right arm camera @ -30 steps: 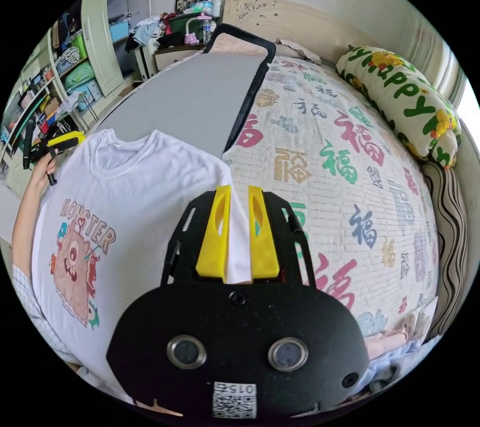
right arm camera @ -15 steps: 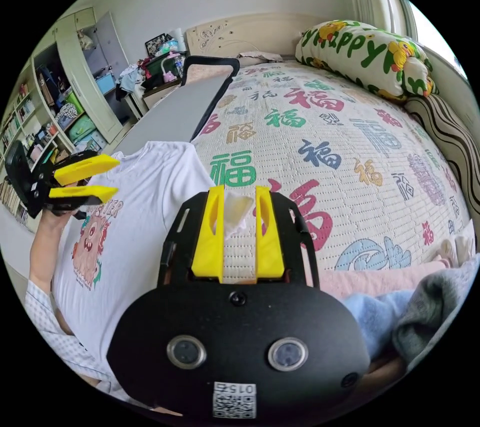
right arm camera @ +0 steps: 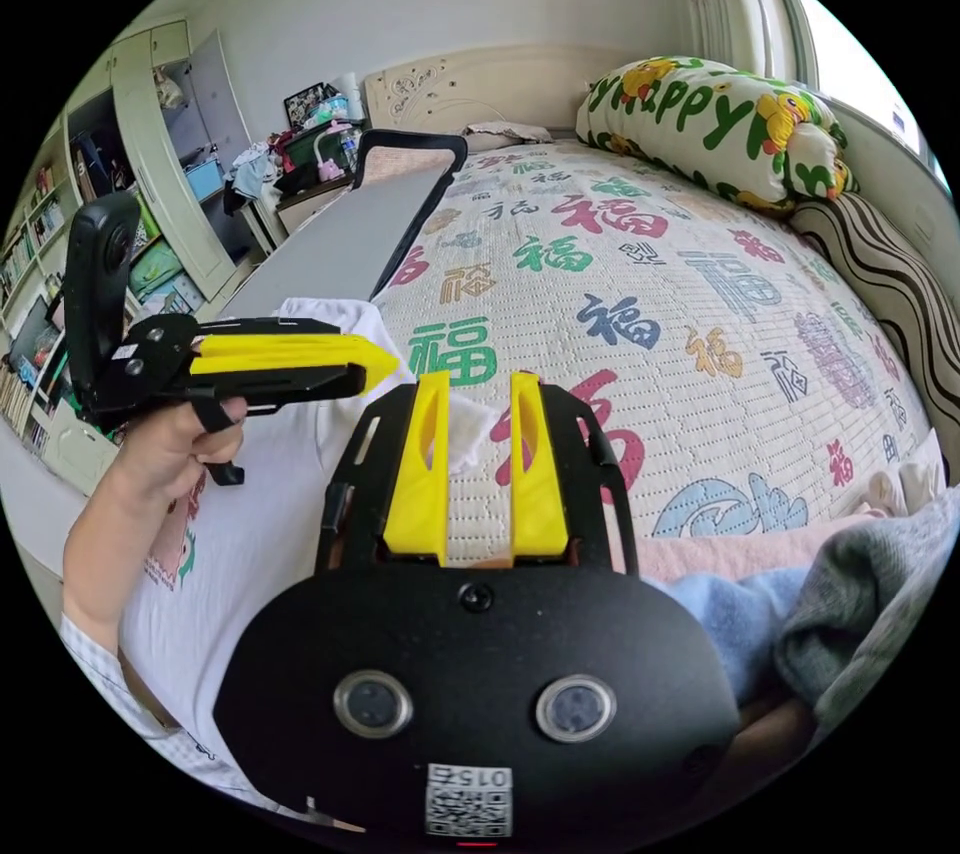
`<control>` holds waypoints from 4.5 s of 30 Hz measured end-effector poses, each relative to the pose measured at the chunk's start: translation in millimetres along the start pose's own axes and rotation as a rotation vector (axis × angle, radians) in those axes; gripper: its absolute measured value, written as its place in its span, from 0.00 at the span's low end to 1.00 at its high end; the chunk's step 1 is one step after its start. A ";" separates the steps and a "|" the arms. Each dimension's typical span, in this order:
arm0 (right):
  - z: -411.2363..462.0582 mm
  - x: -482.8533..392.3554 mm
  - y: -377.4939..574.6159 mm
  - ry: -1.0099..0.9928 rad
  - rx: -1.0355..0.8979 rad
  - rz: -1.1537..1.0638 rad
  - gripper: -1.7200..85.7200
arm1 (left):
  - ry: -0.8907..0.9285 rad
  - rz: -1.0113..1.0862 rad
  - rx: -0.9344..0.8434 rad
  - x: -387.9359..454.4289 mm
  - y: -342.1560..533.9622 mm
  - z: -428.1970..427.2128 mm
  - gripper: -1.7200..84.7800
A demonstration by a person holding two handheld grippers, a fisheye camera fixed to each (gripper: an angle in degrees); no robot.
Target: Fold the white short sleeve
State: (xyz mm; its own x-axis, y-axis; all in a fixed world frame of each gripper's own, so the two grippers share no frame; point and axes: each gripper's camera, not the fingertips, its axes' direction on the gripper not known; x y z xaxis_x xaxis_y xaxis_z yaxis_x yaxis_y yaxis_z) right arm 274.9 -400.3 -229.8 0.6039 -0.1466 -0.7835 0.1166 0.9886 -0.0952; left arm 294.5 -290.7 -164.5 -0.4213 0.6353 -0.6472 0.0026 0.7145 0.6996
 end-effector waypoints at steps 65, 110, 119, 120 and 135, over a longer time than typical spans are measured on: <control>14.3 -141.0 -46.9 0.004 -0.583 -0.570 0.03 | -0.036 -0.020 -0.287 -16.2 -93.9 98.4 0.02; -16.9 -156.7 -43.2 0.301 -0.284 -0.229 0.07 | 0.129 -0.050 -0.080 -30.6 -67.8 106.3 0.11; -25.6 -156.5 -38.7 0.396 -0.175 -0.196 0.06 | 0.010 0.166 -0.026 19.1 -77.8 119.4 0.05; -24.8 -156.4 -38.7 0.403 -0.177 -0.195 0.06 | 0.004 0.166 -0.025 19.5 -77.4 119.3 0.05; 16.1 -162.5 -38.3 0.237 -0.489 -0.348 0.12 | 0.088 0.055 -0.132 -21.0 -8.4 33.4 0.10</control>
State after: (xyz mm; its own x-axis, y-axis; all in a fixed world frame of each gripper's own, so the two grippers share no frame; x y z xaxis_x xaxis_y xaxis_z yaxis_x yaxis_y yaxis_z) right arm 185.0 -414.9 -89.0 0.3984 -0.5050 -0.7657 -0.1323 0.7944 -0.5928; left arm 333.7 -300.3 -166.9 -0.5013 0.6405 -0.5818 -0.0887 0.6308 0.7709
